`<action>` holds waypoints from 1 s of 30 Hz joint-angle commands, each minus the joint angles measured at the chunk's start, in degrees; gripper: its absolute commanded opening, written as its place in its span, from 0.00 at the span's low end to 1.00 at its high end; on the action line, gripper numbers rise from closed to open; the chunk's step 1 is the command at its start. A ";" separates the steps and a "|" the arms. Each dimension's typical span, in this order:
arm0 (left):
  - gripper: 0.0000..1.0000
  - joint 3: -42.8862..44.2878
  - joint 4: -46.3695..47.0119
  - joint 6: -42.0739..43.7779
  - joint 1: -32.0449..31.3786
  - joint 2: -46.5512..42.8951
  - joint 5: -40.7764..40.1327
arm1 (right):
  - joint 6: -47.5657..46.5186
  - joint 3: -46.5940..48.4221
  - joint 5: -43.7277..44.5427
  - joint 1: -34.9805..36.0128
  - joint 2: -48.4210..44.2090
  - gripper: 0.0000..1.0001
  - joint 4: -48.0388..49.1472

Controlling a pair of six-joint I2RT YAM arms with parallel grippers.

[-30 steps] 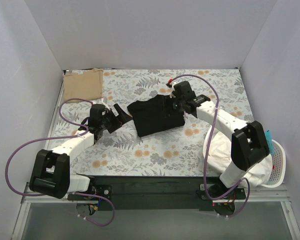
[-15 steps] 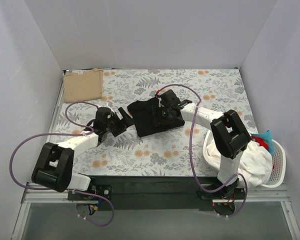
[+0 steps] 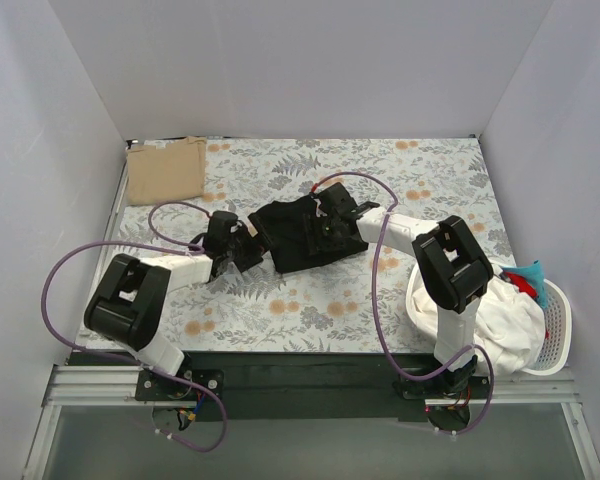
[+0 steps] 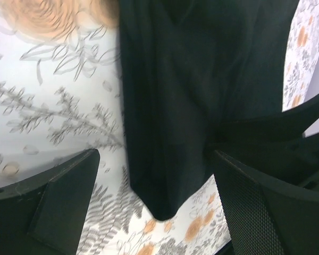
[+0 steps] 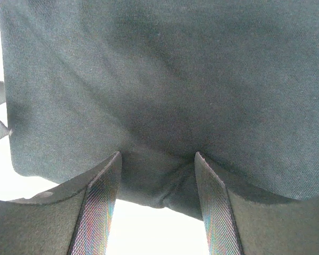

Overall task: Fold and stack the t-shirts
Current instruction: Neatly place the folded tshirt to the corner

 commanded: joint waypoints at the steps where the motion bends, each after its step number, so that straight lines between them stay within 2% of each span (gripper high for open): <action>1: 0.86 2.86 1.78 -1.65 -0.61 2.83 -2.54 | 0.94 -1.20 1.19 0.08 1.19 0.64 1.00; 14: 0.72 6.12 0.38 -4.90 -5.70 11.27 -9.04 | 1.81 -2.35 0.14 -0.01 -1.01 0.64 2.15; 16: 0.62 7.34 0.29 -4.64 -6.32 12.68 -10.00 | 1.99 -2.43 -0.13 -0.01 -1.10 0.64 2.41; 17: 0.48 7.61 0.37 -4.47 -6.76 13.38 -10.27 | 2.25 -2.61 -0.22 0.08 -1.10 0.64 2.41; 18: 0.40 7.96 0.29 -4.38 -6.76 13.65 -10.36 | 2.26 -2.61 -0.39 -0.01 -1.18 0.64 2.58; 19: 0.28 8.40 -0.06 -4.12 -6.76 13.91 -10.62 | 2.43 -2.96 -0.57 -0.01 -1.27 0.64 2.85; 23: 0.00 10.33 -1.91 -2.36 -6.76 14.96 -11.42 | 2.78 -3.92 -1.18 -0.01 -1.97 0.64 3.38; 26: 0.00 12.26 -3.84 0.62 -6.76 15.06 -14.31 | 2.70 -4.54 -1.45 -0.01 -2.94 0.64 3.47; 30: 0.00 16.83 -7.96 9.31 -6.76 14.53 -16.68 | 1.82 -6.30 -1.36 -0.01 -6.19 0.66 3.29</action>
